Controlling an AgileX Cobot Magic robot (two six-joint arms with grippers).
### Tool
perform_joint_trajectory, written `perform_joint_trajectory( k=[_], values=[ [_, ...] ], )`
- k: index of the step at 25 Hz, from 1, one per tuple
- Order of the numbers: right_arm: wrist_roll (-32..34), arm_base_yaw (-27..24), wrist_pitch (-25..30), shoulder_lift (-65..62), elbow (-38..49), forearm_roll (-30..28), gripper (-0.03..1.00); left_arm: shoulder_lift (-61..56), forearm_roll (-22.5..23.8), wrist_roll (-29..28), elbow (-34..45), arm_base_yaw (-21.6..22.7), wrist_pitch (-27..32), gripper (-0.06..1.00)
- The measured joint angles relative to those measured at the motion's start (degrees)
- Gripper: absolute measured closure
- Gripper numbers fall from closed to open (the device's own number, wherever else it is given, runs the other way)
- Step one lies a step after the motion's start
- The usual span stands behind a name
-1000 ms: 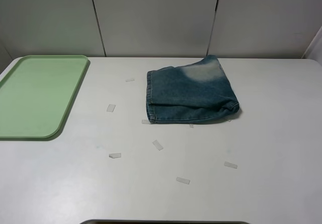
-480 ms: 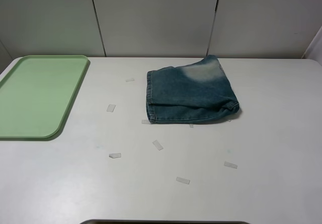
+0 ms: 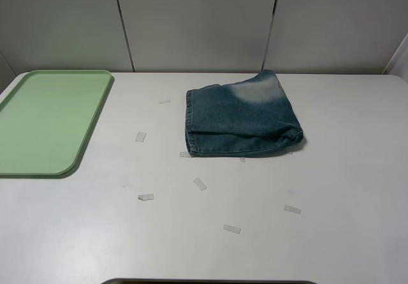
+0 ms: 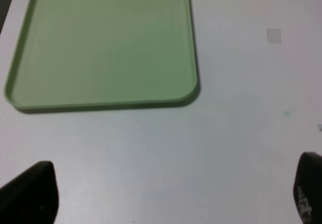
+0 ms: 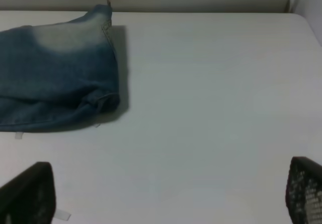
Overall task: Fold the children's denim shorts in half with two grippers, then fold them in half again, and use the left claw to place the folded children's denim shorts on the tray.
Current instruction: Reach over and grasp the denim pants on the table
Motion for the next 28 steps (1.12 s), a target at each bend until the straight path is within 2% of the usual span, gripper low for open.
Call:
perform_joint_trajectory(
  k=[23, 28],
  values=[
    [0.0, 0.0, 0.0, 0.0, 0.0, 0.2, 0.27, 0.0, -0.1, 0.1, 0.0, 0.0, 0.0, 0.03],
    [0.0, 0.0, 0.0, 0.0, 0.0, 0.2, 0.27, 0.0, -1.4, 0.9, 0.0, 0.0, 0.1, -0.04]
  ],
)
